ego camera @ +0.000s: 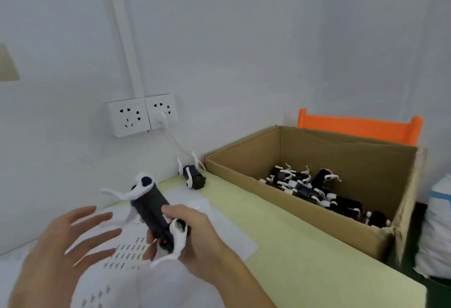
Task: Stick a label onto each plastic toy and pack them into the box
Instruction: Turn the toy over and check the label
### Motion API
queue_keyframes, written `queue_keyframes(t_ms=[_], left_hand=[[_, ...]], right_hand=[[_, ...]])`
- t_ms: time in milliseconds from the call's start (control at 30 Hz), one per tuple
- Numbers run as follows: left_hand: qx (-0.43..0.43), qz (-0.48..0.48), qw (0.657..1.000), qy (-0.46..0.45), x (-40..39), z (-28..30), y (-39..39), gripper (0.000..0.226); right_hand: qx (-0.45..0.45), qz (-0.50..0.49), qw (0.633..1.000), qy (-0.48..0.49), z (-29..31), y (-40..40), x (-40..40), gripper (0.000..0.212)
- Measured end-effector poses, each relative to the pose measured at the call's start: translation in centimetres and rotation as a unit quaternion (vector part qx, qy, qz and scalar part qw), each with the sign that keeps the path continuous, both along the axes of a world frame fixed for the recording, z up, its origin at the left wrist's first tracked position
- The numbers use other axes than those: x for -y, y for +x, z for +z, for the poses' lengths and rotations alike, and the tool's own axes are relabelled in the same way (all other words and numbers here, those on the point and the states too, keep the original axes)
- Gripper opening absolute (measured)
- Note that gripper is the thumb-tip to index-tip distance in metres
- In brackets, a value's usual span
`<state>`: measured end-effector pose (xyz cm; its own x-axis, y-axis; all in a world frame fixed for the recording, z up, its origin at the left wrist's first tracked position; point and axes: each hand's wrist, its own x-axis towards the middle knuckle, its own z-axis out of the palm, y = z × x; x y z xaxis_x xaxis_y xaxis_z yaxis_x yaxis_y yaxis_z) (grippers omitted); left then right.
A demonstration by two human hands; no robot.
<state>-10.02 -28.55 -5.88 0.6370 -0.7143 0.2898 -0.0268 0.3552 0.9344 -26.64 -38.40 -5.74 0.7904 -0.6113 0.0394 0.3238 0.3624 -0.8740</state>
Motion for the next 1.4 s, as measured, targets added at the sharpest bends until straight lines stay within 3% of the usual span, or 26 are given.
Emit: queue_keyframes(t_ms=[33,100,167,267,367,467,567,633,800,967,1033,1300,1400], left_hand=[[0.015,-0.020,1.000,-0.008,0.8,-0.5,-1.3,0.036],[0.133,-0.026,0.989,0.058,2.6,-0.9,-4.4,0.032],[0.245,-0.046,0.963,0.099,4.7,-1.9,-7.5,0.028],[0.429,-0.105,0.890,0.114,8.2,-2.4,-11.8,0.031],[0.565,-0.185,0.789,0.156,12.4,-3.2,-16.5,0.074],[0.641,-0.221,0.720,0.147,16.7,-3.3,-21.2,0.109],[0.683,-0.255,0.674,0.121,20.0,-4.1,-23.8,0.111],[0.692,-0.249,0.673,0.083,20.9,-5.0,-23.8,0.095],[0.649,-0.182,0.736,-0.060,22.0,-7.2,-22.9,0.060],[0.637,-0.164,0.745,-0.108,22.6,-7.2,-23.4,0.042],[0.645,-0.153,0.740,-0.117,22.7,-7.2,-23.4,0.033],[0.688,-0.137,0.703,-0.117,23.6,-7.9,-23.1,0.020],[0.692,-0.149,0.698,-0.104,23.6,-8.1,-23.1,0.015]], right_hand=[[0.043,-0.043,0.997,0.043,0.1,-0.9,0.8,0.042],[0.112,-0.151,0.975,0.119,0.7,-2.7,2.3,0.034],[0.106,-0.273,0.947,0.131,0.9,-4.8,4.0,0.019],[0.016,-0.392,0.918,0.050,1.1,-9.2,6.6,0.023],[-0.054,-0.470,0.881,-0.031,1.8,-14.7,9.3,0.019],[-0.150,-0.523,0.833,-0.099,2.3,-19.6,12.4,0.014],[-0.254,-0.514,0.808,-0.136,1.7,-23.1,15.4,0.024],[-0.331,-0.485,0.792,-0.165,1.1,-24.8,17.3,0.030],[-0.502,-0.359,0.745,-0.253,-1.0,-27.0,22.4,0.022],[-0.629,-0.177,0.697,-0.295,-3.2,-26.1,28.4,0.050],[-0.662,-0.110,0.681,-0.293,-4.3,-25.8,30.7,0.039],[-0.768,0.060,0.603,-0.209,-8.8,-27.0,33.2,0.034],[-0.771,0.101,0.600,-0.190,-10.0,-26.1,32.1,0.060]])
